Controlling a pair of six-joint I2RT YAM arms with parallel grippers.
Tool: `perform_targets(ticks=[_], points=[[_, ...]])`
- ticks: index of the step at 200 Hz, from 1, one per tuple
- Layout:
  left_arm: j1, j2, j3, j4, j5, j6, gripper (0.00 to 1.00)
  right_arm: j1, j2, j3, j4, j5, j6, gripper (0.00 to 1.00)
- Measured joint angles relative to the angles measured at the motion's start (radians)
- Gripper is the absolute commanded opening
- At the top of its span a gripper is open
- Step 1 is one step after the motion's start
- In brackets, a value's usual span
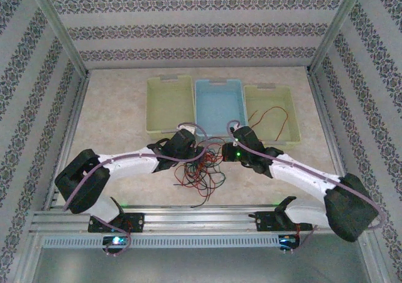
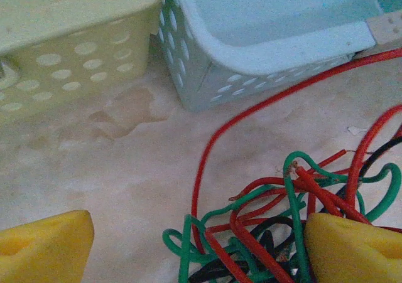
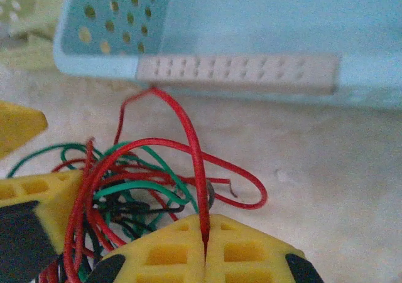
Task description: Untangle the cables
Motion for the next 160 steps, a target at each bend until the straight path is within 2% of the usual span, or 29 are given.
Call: perform_targets(ticks=[43,63,83,99,120,130,147,160], points=[[0.0,0.076,0.044,0.0,-0.006,0.002,0.75,0.0,-0.156,-0.021,-0.046,0.172,0.001,0.0],[0.0,0.11,0.066,-0.003,-0.013,0.001,0.67,-0.001,-0.229,-0.03,-0.079,0.269,0.009,0.0],[-0.006,0.14,0.093,-0.009,-0.023,-0.001,0.46,-0.014,-0.315,-0.045,-0.119,0.364,0.029,0.01],[-0.01,0.165,0.121,-0.024,-0.035,-0.008,0.26,-0.037,-0.373,-0.055,-0.151,0.422,0.054,0.01],[-0.011,0.183,0.144,-0.039,-0.051,-0.012,0.06,-0.079,-0.434,-0.074,-0.191,0.474,0.092,0.02],[-0.011,0.185,0.146,-0.044,-0.06,-0.007,0.0,-0.101,-0.453,-0.085,-0.205,0.48,0.106,0.03],[-0.01,0.185,0.145,-0.045,-0.065,-0.008,0.0,-0.132,-0.468,-0.101,-0.226,0.48,0.127,0.05],[-0.011,0.181,0.138,-0.04,-0.066,-0.008,0.0,-0.15,-0.474,-0.114,-0.234,0.473,0.143,0.13]])
